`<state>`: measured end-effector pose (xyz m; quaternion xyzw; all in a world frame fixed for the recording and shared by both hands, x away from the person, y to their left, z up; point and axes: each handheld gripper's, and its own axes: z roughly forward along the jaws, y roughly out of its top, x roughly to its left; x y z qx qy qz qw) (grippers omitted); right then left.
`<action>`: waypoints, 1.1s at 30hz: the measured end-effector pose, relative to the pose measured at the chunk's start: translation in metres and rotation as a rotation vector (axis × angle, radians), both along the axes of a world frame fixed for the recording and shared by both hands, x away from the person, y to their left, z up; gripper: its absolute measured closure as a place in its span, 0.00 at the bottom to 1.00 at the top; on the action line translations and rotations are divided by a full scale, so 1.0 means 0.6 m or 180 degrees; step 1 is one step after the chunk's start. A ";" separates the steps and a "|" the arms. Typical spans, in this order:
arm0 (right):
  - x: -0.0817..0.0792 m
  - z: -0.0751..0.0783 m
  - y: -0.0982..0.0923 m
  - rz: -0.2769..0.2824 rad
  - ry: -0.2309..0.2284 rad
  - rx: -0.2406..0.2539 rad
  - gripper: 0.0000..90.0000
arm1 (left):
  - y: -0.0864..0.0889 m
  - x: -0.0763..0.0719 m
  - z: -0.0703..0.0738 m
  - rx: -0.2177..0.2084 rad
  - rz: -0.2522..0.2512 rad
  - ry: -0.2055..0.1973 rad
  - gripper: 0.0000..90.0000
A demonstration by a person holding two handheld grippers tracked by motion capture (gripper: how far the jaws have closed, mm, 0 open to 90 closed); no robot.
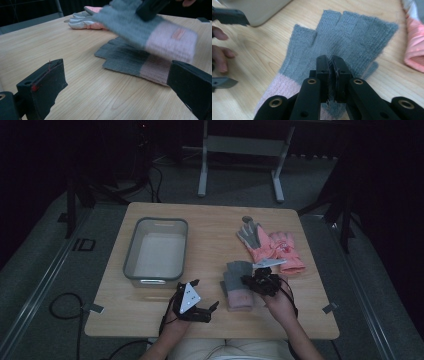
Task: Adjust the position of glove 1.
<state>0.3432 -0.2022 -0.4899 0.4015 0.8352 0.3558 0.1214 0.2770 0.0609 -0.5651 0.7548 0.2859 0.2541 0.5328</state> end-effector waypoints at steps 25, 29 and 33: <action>0.029 -0.077 -0.001 -0.0007 0.0334 -0.0012 0.85 | 0.001 0.005 0.001 0.0001 -0.0001 0.0122 0.02; 0.027 -0.078 -0.001 0.0000 0.0281 -0.0038 0.80 | -0.001 0.008 0.001 -0.0001 0.0046 0.0158 0.02; 0.019 -0.063 -0.004 0.0068 0.0079 -0.0026 0.73 | -0.001 0.008 0.001 -0.0005 0.0053 0.0116 0.02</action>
